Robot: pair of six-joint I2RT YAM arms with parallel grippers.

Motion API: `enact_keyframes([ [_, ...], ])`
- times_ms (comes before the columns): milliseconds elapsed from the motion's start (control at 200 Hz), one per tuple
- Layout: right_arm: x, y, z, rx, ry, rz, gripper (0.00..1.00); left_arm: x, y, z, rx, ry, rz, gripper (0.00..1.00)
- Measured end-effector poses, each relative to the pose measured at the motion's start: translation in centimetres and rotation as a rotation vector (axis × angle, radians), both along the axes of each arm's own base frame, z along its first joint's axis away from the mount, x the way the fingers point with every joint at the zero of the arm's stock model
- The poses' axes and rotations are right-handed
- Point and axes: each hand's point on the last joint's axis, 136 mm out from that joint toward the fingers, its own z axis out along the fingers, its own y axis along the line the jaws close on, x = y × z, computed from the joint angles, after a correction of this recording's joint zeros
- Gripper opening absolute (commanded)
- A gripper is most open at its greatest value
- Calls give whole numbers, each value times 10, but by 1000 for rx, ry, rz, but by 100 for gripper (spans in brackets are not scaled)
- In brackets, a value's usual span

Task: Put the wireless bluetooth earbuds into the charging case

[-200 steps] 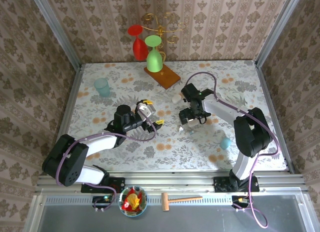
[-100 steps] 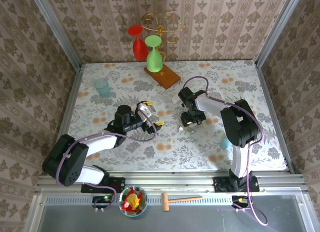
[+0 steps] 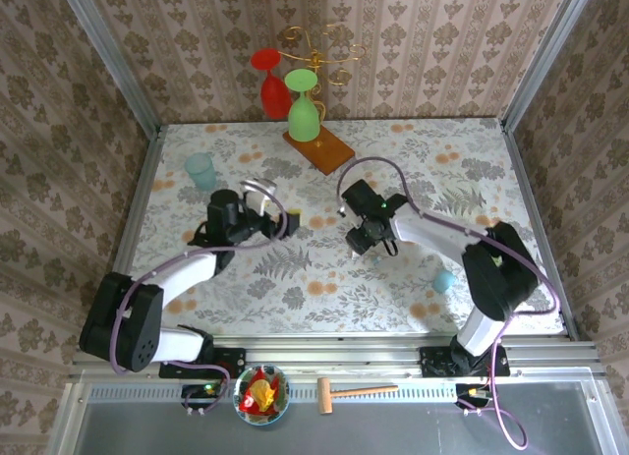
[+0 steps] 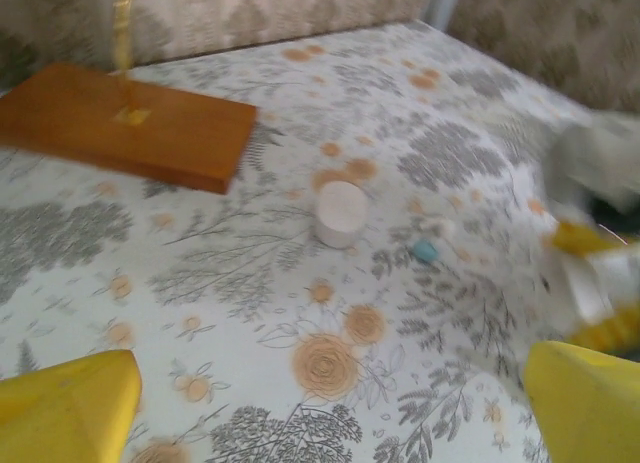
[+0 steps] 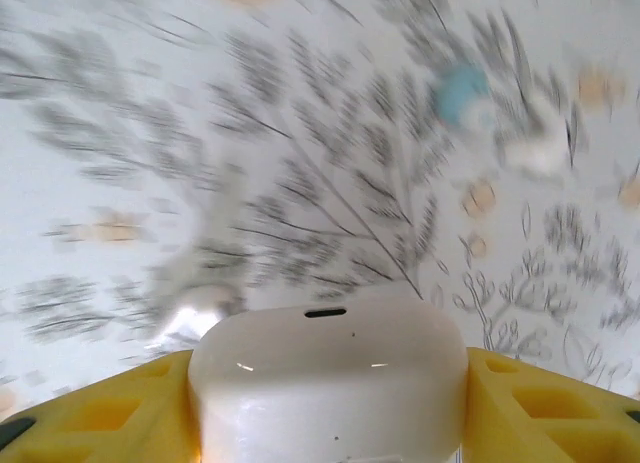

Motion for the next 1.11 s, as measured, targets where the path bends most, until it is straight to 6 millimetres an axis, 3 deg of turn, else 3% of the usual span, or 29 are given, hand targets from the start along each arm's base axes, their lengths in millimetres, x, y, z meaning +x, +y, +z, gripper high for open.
enact_keyframes([
  [65, -4, 20, 17, 26, -72, 100, 56, 5, 9, 6, -44, 94, 38, 93],
  [130, -4, 37, 33, 53, -139, 184, 57, -2, 7, 8, -72, 185, 24, 91],
  [255, -9, 67, 53, 120, -238, 339, 58, -28, -8, 3, -105, 375, -50, 83],
  [460, -23, 97, 73, 222, -306, 516, 59, -75, -31, -10, -98, 611, -164, 77],
  [630, -24, 108, 82, 259, -341, 579, 59, -99, -50, -5, -122, 682, -249, 70],
  [745, -31, 110, 80, 284, -335, 608, 59, -104, -57, 0, -141, 696, -275, 67],
  [1000, -42, 118, 85, 347, -330, 660, 60, -104, -68, 7, -178, 693, -306, 46],
  [1105, -45, 119, 92, 363, -339, 678, 61, -103, -71, 4, -186, 710, -311, 27],
])
